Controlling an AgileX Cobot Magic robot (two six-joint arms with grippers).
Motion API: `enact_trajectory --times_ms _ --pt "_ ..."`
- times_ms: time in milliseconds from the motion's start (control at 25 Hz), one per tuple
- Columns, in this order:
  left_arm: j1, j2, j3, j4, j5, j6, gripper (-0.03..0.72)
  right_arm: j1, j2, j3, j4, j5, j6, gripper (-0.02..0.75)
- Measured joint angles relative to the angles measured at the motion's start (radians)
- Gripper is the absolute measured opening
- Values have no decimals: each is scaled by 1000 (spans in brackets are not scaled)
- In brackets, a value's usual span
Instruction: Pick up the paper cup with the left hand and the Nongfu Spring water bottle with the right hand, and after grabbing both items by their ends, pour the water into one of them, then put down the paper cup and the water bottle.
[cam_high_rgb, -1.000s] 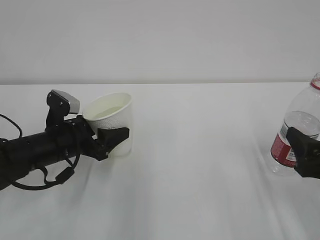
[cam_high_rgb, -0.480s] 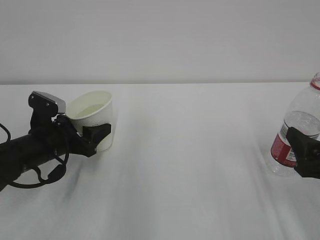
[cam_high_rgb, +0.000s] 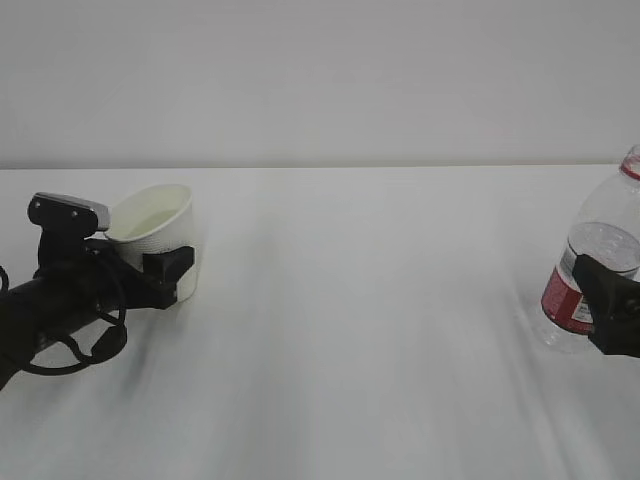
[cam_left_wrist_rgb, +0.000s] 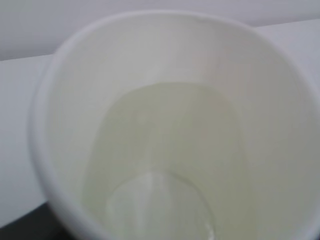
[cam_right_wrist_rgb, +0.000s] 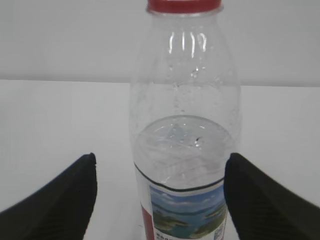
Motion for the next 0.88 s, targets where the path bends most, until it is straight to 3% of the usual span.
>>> enact_trajectory --times_ms 200,560,880 --pt "0 0 0 -113 0 0 480 0 0 0 0 0 0 594" --pt "0 0 0 -211 0 0 480 0 0 0 0 0 0 594" --pt "0 0 0 -229 0 0 480 0 0 0 0 0 0 594"
